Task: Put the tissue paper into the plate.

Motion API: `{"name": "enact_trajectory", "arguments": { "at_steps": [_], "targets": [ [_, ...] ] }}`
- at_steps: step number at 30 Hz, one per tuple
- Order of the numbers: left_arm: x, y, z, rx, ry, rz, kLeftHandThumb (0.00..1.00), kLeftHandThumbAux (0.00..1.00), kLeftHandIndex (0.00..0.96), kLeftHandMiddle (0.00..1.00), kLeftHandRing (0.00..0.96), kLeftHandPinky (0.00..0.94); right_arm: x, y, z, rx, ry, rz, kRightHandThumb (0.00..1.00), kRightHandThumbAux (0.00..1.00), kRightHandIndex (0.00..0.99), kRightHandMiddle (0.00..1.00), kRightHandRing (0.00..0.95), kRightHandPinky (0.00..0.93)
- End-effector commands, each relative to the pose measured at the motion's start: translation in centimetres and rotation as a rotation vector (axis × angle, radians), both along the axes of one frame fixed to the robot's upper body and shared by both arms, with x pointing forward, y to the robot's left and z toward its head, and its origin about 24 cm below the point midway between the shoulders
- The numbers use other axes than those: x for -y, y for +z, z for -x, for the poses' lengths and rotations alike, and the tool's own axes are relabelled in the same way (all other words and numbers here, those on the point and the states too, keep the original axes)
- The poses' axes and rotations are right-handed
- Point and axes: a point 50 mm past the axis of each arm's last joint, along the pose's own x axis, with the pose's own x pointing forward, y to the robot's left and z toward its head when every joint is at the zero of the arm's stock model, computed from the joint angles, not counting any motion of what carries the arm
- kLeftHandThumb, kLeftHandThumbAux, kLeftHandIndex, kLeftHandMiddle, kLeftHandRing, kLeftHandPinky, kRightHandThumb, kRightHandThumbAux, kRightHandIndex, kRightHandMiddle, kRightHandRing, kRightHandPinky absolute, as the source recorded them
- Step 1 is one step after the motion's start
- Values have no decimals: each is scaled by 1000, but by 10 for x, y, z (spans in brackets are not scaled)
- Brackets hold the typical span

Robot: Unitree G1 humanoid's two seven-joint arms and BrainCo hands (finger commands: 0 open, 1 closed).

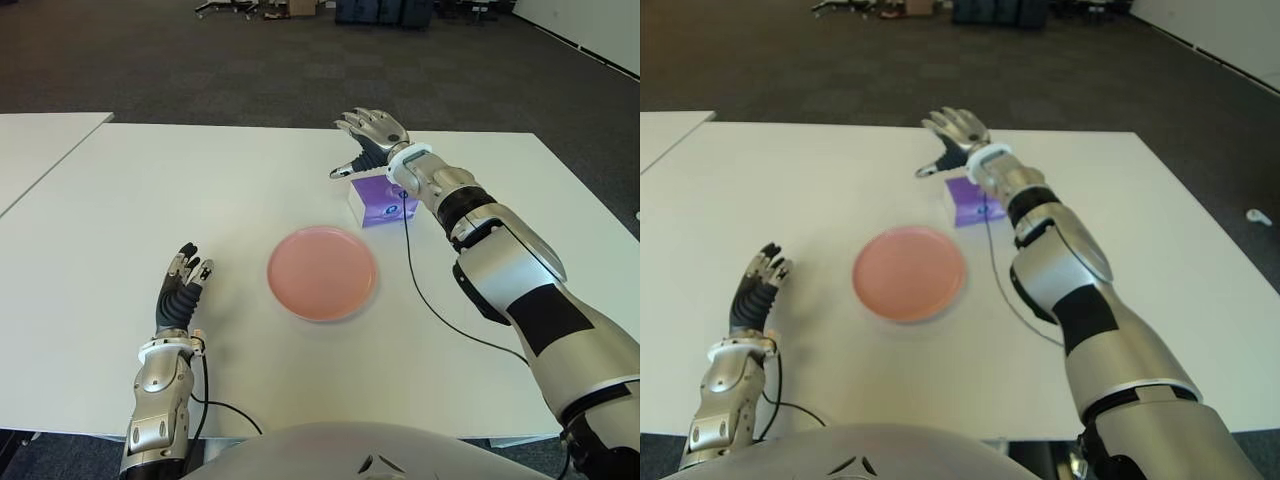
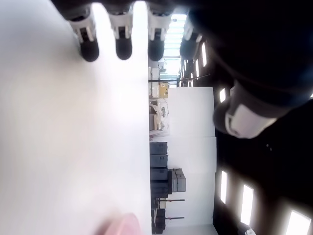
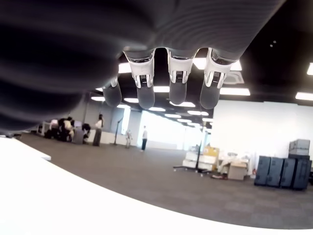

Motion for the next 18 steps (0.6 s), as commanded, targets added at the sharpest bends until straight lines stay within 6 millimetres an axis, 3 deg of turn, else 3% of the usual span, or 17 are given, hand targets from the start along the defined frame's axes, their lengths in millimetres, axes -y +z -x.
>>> {"name": "enact_trajectory", "arguments": {
  "at_steps": [1,18],
  "targets": [
    [0,-2,3,-7,15,11,25,527,0,0,0,7,4,-3,-1,-67,-10,55,299,294,0,0,0,0],
    [-1,-4,3,2,10,11,29,523,0,0,0,3,37,-1,-6,-47,-163,118,341,237,0,0,0,0]
  ]
}}
